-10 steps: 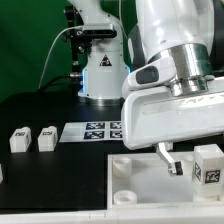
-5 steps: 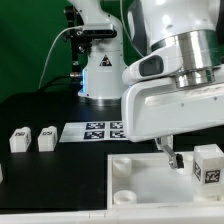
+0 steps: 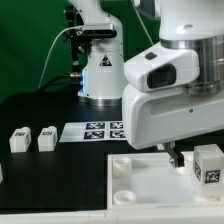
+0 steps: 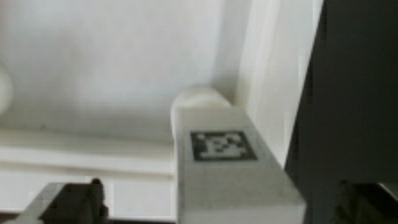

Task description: Assemble one leg

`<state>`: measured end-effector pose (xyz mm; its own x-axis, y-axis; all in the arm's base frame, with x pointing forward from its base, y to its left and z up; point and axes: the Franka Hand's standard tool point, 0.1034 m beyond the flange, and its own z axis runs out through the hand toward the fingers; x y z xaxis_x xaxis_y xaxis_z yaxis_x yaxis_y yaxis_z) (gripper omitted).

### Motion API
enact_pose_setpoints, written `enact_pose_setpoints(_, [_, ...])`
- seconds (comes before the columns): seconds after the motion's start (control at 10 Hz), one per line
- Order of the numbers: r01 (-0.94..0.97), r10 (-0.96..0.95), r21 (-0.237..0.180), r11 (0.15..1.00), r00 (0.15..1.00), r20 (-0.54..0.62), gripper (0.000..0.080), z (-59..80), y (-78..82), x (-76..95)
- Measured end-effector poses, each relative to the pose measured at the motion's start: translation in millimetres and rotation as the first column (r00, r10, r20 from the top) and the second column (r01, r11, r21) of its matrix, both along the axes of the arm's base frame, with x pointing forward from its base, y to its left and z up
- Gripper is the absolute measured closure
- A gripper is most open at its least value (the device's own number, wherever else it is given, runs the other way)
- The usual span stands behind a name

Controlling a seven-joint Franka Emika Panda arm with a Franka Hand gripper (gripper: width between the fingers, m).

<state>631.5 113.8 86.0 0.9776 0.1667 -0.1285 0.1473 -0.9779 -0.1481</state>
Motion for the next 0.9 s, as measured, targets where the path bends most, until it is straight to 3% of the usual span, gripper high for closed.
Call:
enact_pose_setpoints(0.1, [0.003,-0.003,0.002,1.000,1.000,0.017,0.0150,0.4,0.0,6.9])
enact_pose_setpoints(0.4, [0.025,-0.025,-0.001,1.000,1.000,0.011,0.0150,-1.5,3.6,4.9])
enact_pose_setpoints(0.6, [0.023,-0.022,-0.001,1.000,1.000,0.011,0.0197,-1.6,3.1,4.9])
enact_pose_setpoints(0.7, [0.022,-0.022,-0.001,1.000,1.000,0.011,0.0384,-1.6,3.1,4.8])
enact_pose_setpoints(0.8, [0.022,-0.022,-0.002,1.000,1.000,0.011,0.0384,-1.5,2.8,4.9])
enact_pose_setpoints(0.9, [0.023,-0.023,-0.002,1.000,1.000,0.011,0.0505,-1.6,1.9,5.0])
